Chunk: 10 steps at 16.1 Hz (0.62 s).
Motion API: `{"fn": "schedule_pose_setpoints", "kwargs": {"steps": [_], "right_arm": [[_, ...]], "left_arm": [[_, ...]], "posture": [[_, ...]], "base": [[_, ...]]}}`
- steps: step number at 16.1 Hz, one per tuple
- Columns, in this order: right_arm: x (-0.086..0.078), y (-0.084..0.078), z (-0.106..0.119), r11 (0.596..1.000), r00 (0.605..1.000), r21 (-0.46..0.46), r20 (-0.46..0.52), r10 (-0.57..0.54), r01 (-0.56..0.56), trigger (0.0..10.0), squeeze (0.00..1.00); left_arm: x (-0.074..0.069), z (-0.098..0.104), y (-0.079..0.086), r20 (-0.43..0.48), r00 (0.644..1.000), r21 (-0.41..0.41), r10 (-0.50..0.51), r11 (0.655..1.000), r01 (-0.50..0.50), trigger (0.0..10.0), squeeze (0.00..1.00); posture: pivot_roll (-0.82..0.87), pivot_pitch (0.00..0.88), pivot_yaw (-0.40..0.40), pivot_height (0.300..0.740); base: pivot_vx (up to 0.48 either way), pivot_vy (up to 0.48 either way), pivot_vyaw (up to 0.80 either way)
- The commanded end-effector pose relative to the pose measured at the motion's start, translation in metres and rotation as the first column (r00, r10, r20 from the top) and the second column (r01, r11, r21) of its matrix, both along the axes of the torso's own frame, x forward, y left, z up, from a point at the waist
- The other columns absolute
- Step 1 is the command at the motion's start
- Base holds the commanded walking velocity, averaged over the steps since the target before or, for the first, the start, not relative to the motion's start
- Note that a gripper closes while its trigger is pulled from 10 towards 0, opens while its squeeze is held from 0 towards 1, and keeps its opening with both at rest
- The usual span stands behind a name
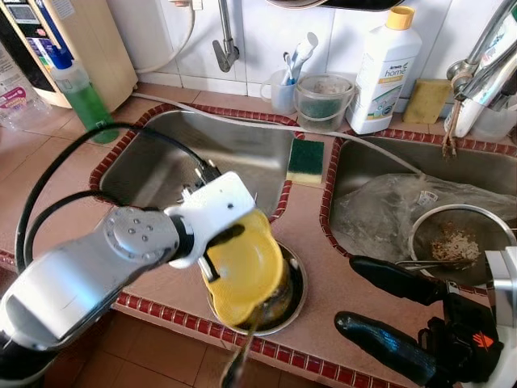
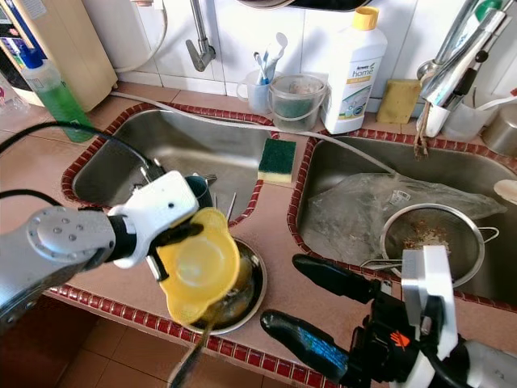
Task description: Kitchen organization
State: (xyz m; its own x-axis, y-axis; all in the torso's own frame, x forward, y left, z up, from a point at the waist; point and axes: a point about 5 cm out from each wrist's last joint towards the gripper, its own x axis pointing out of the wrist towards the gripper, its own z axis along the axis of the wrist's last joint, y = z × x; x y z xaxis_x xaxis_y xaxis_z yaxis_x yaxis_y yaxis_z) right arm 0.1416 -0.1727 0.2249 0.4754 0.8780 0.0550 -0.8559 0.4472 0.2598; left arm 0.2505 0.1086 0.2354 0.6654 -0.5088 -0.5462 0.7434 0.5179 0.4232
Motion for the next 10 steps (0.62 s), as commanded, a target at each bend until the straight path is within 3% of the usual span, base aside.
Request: {"fn": "schedule_pose_setpoints", "kwargs": {"steps": [1,6,10], "right_arm": [[-0.002,0.002,0.002,1.000,1.000,-0.001,0.015,0.002,-0.002,10.0,0.00],[-0.002,0.002,0.002,1.000,1.000,0.006,0.019,-0.005,0.005,10.0,0.00],[-0.001,0.003,0.001,1.000,1.000,0.008,0.018,-0.003,0.003,10.0,0.00]], "left_arm": [[0.003,-0.001,0.003,0.037,0.999,0.040,0.017,0.999,-0.018,10.0,0.00],[0.013,0.001,0.010,0.114,0.991,0.100,0.068,0.992,-0.080,10.0,0.00],[0.016,0.013,0.017,0.115,0.990,0.054,0.079,0.995,-0.086,10.0,0.00]], "posture": [[-0.28,0.150,0.103,0.740],[-0.28,0.152,0.103,0.740],[-0.27,0.150,0.101,0.740]], "base": [[0.000,0.000,0.00],[0.000,0.000,0.00],[0.000,0.000,0.00]]}}
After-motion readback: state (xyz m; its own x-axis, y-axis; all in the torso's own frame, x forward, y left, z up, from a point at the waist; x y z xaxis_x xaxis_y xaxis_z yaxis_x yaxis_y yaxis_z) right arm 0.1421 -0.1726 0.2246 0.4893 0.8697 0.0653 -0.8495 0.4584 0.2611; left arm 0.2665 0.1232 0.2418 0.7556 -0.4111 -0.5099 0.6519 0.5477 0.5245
